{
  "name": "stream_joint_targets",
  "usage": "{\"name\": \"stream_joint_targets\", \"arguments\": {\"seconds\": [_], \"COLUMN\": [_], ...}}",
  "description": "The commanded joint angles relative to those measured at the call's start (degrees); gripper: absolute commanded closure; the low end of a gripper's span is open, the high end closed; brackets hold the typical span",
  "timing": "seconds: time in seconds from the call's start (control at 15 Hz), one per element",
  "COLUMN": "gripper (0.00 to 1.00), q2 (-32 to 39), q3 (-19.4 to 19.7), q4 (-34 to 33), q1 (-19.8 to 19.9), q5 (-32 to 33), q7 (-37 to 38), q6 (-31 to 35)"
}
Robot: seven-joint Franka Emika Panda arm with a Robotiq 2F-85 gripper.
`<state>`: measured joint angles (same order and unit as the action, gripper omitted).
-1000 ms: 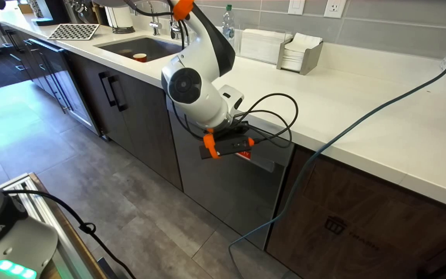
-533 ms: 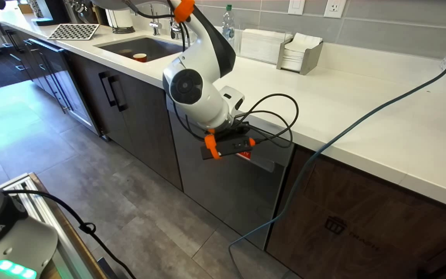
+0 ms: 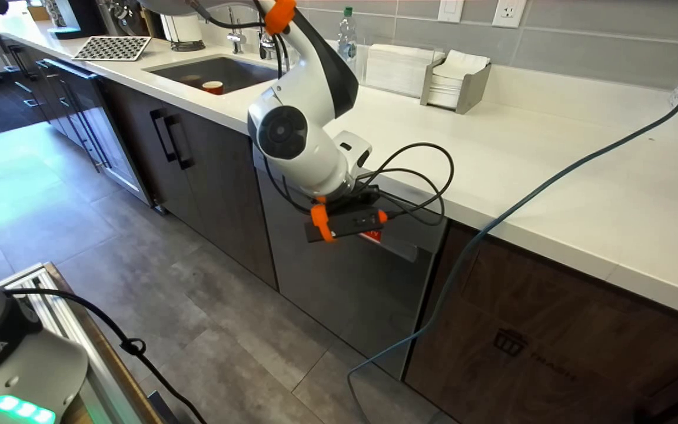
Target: Press a button on the dishwasher.
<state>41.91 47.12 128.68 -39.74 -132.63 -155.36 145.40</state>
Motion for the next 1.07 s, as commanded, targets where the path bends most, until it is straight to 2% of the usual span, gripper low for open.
{"name": "stream_joint_targets", "arguments": {"seconds": [0.0,0.07,0.13,0.2,0.27,0.33,0.4,1.0], "gripper": [1.00,1.00,1.00,1.00,1.00,1.00,1.00,1.00], "q2": [0.70,0.43,-2.62,-0.10,-0.47,-3.78,-1.15,-2.58], "q3": [0.30,0.39,-3.71,0.03,-0.12,-4.30,-0.10,3.42], "q4": [-1.09,-0.97,-1.64,-0.91,-0.73,-1.22,-0.39,1.26], "q1": [0.20,0.12,4.48,0.50,0.76,5.50,0.90,-1.98], "q5": [-3.51,-4.13,-4.50,-5.04,-5.28,-5.29,-5.62,-5.95], "q7": [-1.42,-1.40,-4.38,-1.38,-1.41,-4.92,-1.72,-3.42], "q6": [-1.10,-1.11,1.66,-0.83,-1.02,1.67,-0.69,-1.29]}}
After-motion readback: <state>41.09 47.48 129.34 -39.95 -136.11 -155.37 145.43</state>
